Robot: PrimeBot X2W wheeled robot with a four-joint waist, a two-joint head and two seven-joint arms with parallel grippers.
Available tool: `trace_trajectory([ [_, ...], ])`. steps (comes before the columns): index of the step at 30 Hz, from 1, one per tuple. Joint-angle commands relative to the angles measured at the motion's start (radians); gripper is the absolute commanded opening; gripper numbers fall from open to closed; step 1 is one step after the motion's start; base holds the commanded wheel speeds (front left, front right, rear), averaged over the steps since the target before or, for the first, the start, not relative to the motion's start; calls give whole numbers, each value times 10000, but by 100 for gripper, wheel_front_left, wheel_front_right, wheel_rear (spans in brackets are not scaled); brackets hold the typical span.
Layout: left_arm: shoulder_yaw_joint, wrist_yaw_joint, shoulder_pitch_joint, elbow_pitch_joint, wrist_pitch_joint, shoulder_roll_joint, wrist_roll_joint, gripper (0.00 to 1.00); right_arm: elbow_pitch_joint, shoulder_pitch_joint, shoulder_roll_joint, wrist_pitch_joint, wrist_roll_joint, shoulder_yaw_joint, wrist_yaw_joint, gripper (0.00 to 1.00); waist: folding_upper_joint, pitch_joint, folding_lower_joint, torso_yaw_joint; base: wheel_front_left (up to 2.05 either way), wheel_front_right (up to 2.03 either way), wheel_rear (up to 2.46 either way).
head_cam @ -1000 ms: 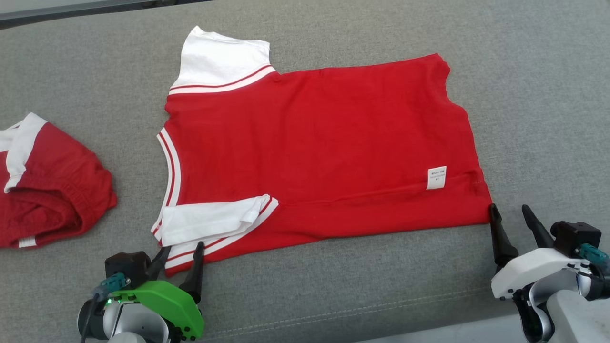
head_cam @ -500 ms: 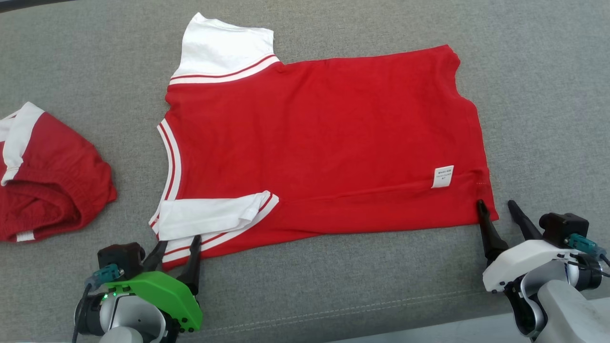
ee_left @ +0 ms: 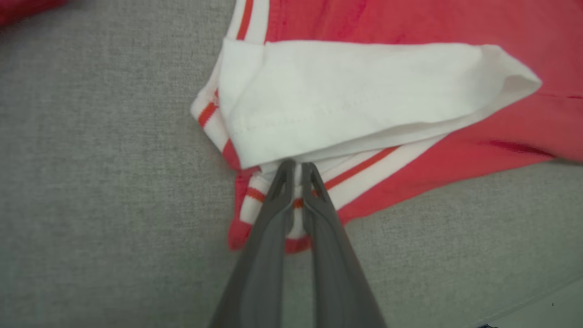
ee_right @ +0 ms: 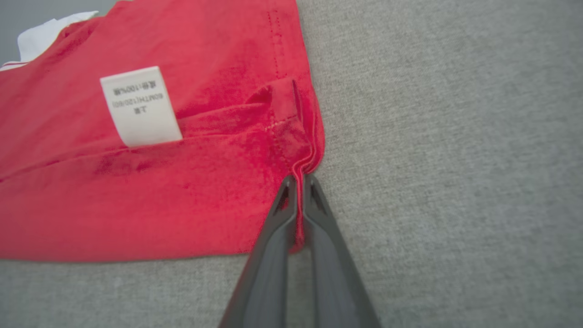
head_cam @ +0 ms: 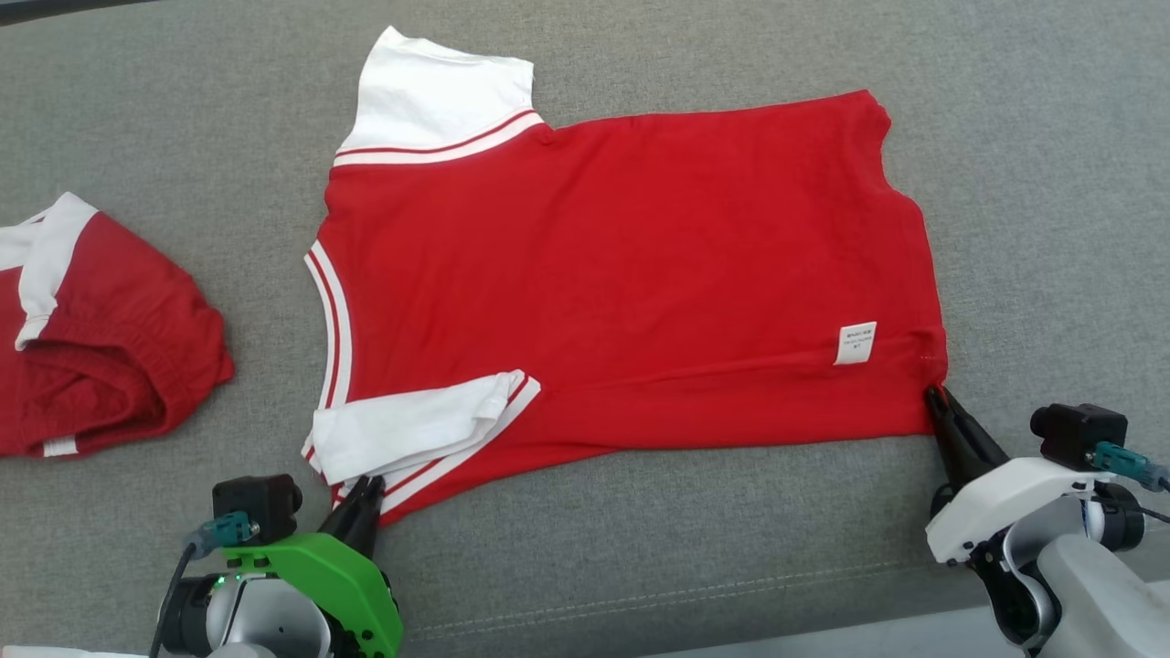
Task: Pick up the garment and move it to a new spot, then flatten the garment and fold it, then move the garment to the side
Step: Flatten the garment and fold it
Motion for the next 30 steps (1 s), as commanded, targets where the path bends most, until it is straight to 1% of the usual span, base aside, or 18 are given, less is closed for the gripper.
trace_trajectory([
  [1, -28, 90, 372, -74, 220, 119, -92, 0, -78, 377, -219, 124, 200, 61, -22, 0, 0, -77, 0, 88, 0, 0, 0],
  [7, -49, 160, 756, -1001, 544, 285, -188, 0, -1017, 1206, -690, 412, 660, -215, -21, 0, 0, -245, 0, 235, 0, 0, 0],
  [11, -125, 126, 1095, -1432, 857, 335, -346, 0, -1730, 1840, -902, 670, 675, -664, -21, 0, 0, -345, 0, 234, 0, 0, 0],
  [15, -139, 177, 1438, -1799, 1104, 410, -491, 0, -2402, 2459, -885, 1065, 556, -1160, -21, 0, 0, -420, 0, 197, 0, 0, 0],
  [19, -126, 307, 1793, -2081, 1275, 424, -627, 0, -2870, 2885, -672, 1440, 362, -1589, -21, 0, 0, -460, 0, 189, 0, 0, 0],
  [24, -184, 312, 1790, -2203, 1269, 355, -683, 0, -3094, 3058, -429, 1684, 148, -1849, -19, 0, 0, -457, 0, 270, 0, 0, 0],
  [25, -186, 287, 1736, -2144, 1226, 297, -734, 37, -3119, 3088, -343, 1748, 184, -1873, -19, 9, 0, -462, 0, 297, 0, 0, 0],
  [26, -211, 251, 1681, -2067, 1207, 261, -744, 100, -3135, 3083, -326, 1767, 128, -1898, -19, 59, 0, -472, 0, 314, 0, 0, 0],
  [27, -240, 220, 1621, -1973, 1161, 237, -743, 100, -3152, 3081, -309, 1758, 74, -1948, -19, 100, 0, -485, 0, 328, 0, 0, 0],
  [30, -274, 139, 1455, -1804, 928, 182, -684, 100, -3209, 3072, -153, 1567, -65, -2081, -18, 100, 0, -562, 0, 345, 0, 0, 0],
])
